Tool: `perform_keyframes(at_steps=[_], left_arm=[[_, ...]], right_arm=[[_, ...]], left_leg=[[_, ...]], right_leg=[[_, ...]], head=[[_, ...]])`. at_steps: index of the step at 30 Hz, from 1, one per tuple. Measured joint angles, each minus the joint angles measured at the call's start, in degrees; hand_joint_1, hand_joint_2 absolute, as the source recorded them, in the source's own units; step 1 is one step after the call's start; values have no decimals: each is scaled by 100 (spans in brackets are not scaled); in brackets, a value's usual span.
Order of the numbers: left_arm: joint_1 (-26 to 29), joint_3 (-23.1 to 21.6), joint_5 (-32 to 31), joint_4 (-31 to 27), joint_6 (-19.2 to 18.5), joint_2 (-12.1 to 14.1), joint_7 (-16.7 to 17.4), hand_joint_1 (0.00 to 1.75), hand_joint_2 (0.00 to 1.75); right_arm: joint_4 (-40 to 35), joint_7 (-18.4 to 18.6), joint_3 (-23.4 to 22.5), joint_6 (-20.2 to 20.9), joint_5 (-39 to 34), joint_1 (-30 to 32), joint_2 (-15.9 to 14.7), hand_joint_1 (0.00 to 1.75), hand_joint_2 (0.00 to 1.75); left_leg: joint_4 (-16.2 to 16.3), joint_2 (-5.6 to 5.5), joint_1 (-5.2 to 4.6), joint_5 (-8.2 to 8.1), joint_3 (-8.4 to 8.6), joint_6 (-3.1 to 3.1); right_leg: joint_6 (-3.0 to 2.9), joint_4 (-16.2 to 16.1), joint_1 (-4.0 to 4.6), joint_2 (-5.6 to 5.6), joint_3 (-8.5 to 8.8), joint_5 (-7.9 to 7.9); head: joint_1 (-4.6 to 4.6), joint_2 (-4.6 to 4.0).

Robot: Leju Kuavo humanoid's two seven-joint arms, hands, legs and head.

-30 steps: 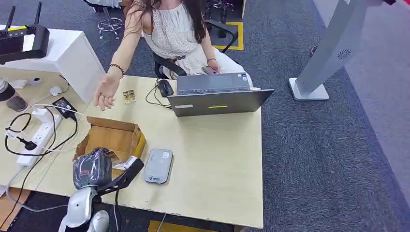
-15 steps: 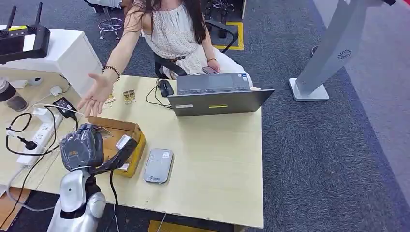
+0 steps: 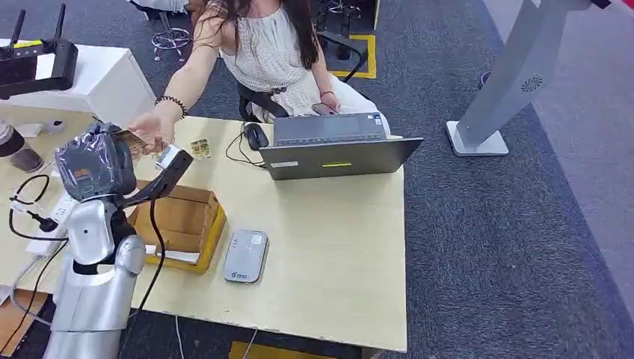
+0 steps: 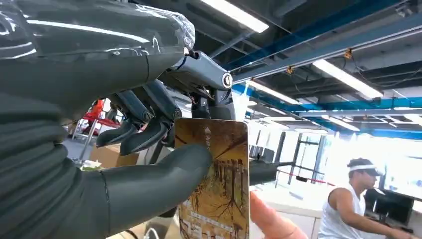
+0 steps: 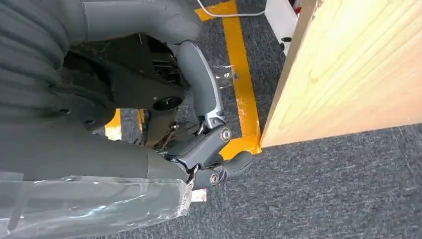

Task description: Pass the card to the sensor for recognition and then transmit it.

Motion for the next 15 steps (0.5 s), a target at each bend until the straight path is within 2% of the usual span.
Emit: perform_keyframes(at_steps=[3, 4, 12, 15], left_arm=[[-64, 0, 0, 89, 0, 24, 0, 175, 175], [-84, 0, 0, 109, 0, 28, 0, 0, 175], [-60, 44, 304, 218, 313, 107, -37, 0, 175], [8, 81, 348, 218, 323, 114, -72, 0, 175]], right_arm=[[11, 0, 7, 0, 2, -3, 0, 0, 175], [11, 2, 7, 0, 0, -4, 0, 0, 175], [15, 4, 9, 0, -52, -12, -2, 0, 175], [15, 4, 9, 0, -85, -14, -7, 0, 175]], left_leg=[[0, -1, 0, 0, -1, 0], [0, -1, 0, 0, -1, 0], [0, 0, 0, 0, -1, 0], [0, -1, 0, 0, -2, 0]], right_leg=[[0, 0, 0, -1, -1, 0], [0, 0, 0, -2, 0, 0], [0, 1, 1, -1, 0, 0], [0, 1, 0, -1, 0, 0]], head=[[0, 0], [0, 0], [-2, 0], [0, 0]])
